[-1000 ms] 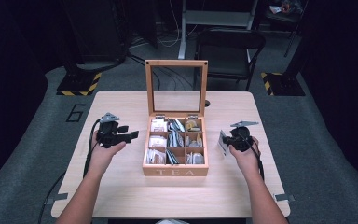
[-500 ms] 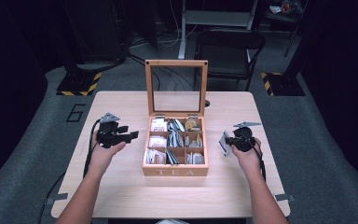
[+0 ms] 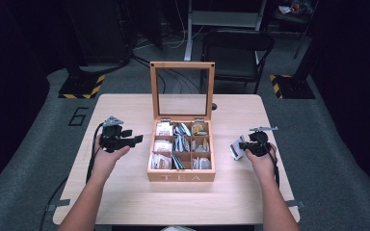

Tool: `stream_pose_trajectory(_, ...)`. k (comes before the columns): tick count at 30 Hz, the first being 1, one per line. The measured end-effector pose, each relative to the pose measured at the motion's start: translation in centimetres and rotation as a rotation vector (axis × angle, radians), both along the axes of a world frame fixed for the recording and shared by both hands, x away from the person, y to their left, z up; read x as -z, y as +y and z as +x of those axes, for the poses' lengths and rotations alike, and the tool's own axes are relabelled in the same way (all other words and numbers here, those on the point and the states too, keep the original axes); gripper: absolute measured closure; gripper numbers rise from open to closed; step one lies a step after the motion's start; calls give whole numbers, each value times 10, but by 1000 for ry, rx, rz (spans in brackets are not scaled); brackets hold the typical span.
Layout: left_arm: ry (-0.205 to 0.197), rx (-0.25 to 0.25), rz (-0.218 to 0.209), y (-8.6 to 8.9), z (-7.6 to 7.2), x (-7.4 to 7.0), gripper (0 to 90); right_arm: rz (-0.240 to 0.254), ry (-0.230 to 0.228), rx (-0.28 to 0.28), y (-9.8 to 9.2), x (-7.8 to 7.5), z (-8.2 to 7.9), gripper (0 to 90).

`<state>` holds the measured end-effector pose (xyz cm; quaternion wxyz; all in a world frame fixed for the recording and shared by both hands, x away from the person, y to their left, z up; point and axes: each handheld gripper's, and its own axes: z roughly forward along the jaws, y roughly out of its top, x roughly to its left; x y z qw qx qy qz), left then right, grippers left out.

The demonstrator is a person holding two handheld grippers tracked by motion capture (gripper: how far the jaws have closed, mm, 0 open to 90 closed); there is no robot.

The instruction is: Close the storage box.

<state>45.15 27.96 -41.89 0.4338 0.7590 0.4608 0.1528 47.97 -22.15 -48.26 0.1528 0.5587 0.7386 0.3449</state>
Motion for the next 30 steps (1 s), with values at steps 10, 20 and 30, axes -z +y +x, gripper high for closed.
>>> stream_pose_trajectory(10,-1,1,-2,0,0,0,412,16,20,19,-8,2,0,792)
stream_pose_trajectory(20,0,-10,-9,1,0,1,410,-2,7,45,-11,4,1,627)
stream_pose_trajectory(30,1,-7,-7,2,1,1,410,-23,-6,67,-18,-1,0,571)
